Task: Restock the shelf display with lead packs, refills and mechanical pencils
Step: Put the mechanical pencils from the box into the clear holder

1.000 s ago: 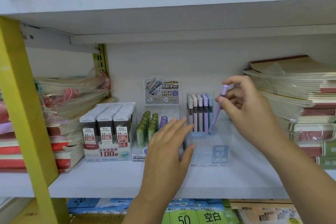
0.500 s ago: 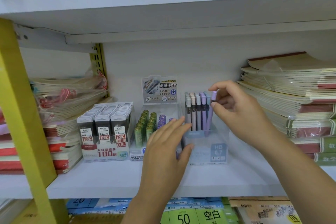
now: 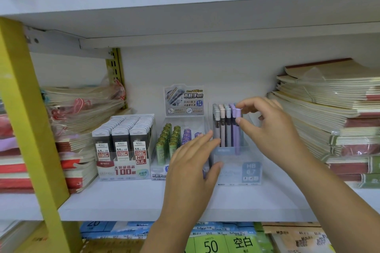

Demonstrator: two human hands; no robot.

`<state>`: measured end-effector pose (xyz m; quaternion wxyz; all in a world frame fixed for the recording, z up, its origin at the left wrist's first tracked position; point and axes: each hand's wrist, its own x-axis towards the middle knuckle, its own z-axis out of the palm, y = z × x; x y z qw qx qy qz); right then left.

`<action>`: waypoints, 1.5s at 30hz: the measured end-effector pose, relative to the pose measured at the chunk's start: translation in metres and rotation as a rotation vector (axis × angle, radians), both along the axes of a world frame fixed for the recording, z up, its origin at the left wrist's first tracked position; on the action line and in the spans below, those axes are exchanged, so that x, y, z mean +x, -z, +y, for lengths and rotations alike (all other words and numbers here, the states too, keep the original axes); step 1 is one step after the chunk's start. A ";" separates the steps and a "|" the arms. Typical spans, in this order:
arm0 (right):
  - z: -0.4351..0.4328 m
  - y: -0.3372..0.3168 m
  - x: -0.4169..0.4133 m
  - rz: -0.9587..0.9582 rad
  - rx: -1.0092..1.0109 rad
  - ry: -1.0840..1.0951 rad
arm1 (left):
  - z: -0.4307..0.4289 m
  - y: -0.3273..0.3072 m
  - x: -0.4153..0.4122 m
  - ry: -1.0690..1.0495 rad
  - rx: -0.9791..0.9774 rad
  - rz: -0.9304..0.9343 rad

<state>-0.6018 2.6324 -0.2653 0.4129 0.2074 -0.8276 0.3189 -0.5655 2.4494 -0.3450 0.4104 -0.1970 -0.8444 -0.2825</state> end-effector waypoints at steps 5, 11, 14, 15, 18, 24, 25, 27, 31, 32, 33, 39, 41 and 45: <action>0.005 0.003 -0.006 -0.097 -0.006 0.023 | 0.000 -0.001 0.001 0.012 0.001 -0.010; 0.002 0.003 0.021 0.030 -0.128 -0.068 | -0.004 -0.009 0.019 0.041 0.038 -0.042; 0.001 0.004 0.050 0.024 -0.186 -0.225 | -0.011 0.000 0.042 0.024 0.039 0.034; 0.001 0.008 0.061 -0.006 -0.186 -0.280 | -0.014 0.008 0.051 0.025 0.022 0.047; 0.002 0.039 0.094 -0.124 -0.169 -0.414 | -0.028 0.041 0.081 0.047 -0.080 0.012; 0.009 0.209 0.148 -0.683 -0.073 -0.339 | -0.041 0.151 0.134 0.164 -0.237 -0.512; 0.010 0.244 0.154 -0.797 -0.034 -0.302 | -0.041 0.176 0.139 0.177 -0.241 -0.649; 0.012 0.309 0.164 -0.989 0.063 -0.242 | -0.040 0.226 0.146 0.196 -0.207 -0.909; 0.015 0.405 0.179 -1.344 0.151 -0.155 | -0.030 0.316 0.154 0.168 -0.094 -1.349; 0.015 0.419 0.183 -1.424 0.145 -0.155 | -0.027 0.334 0.154 0.146 -0.057 -1.435; 0.014 0.431 0.185 -1.481 0.133 -0.148 | -0.025 0.352 0.153 0.123 -0.020 -1.512; 0.010 0.464 0.191 -1.632 -0.001 -0.101 | -0.015 0.428 0.138 0.036 0.218 -1.832; 0.014 0.467 0.194 -1.657 -0.068 -0.110 | -0.012 0.443 0.136 0.025 0.324 -1.894; 0.018 0.467 0.195 -1.694 -0.201 -0.116 | -0.006 0.463 0.132 -0.029 0.432 -1.901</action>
